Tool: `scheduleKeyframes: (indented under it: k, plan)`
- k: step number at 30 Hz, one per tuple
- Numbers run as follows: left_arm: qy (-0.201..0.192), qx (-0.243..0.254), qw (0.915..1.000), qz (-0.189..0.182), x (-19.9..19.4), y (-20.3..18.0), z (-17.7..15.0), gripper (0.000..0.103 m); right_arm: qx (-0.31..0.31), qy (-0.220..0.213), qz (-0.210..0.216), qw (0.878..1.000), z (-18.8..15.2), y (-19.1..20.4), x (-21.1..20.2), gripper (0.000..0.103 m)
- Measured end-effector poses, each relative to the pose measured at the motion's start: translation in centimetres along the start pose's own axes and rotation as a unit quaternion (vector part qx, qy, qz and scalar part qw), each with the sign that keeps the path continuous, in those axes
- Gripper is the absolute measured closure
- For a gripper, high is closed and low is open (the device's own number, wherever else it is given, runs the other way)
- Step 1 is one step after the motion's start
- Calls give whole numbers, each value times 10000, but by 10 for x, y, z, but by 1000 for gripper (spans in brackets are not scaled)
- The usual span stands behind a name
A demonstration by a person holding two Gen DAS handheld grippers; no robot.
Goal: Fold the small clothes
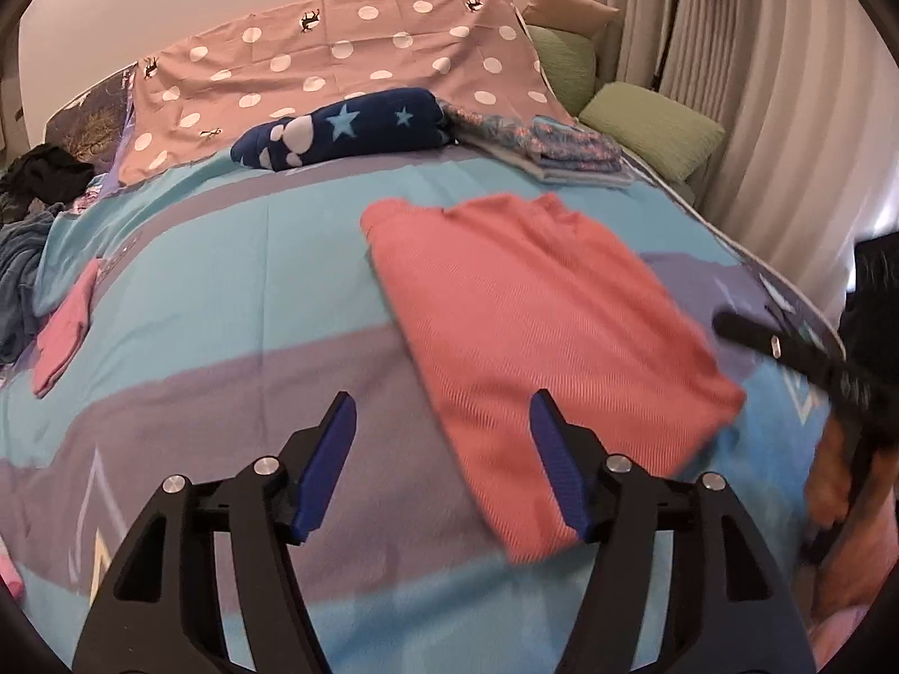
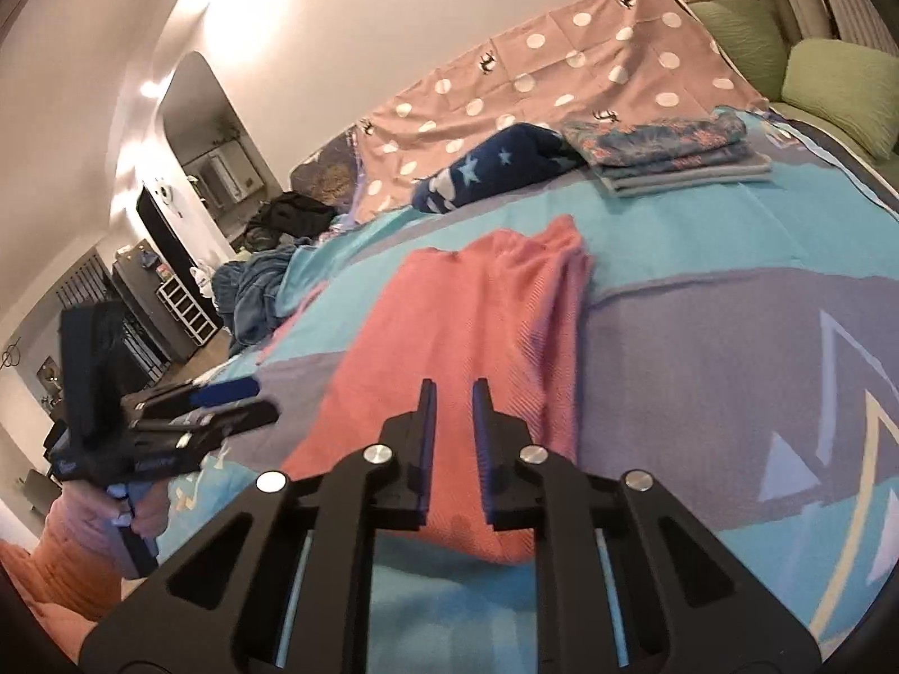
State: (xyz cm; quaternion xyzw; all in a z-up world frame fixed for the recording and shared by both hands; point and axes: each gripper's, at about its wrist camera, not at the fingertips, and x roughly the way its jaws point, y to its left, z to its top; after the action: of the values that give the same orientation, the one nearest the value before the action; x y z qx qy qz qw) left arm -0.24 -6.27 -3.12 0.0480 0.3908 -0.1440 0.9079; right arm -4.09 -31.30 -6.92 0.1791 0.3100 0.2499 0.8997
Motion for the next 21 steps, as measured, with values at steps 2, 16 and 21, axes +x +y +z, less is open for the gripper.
scheduleKeyframes:
  k: [2,16,21]
  plan:
    - [95,137,9998,-95,-3,-4,-13,38,85,204,229,9995,-3,-3,2,88]
    - [201,339,9992,-17,16,-19,-41,37,441,129,-905,9948,-7,-29,-16,90]
    - [151,430,9989,46,15,-24,-37,37,182,520,-685,9961,-27,-13,-25,73]
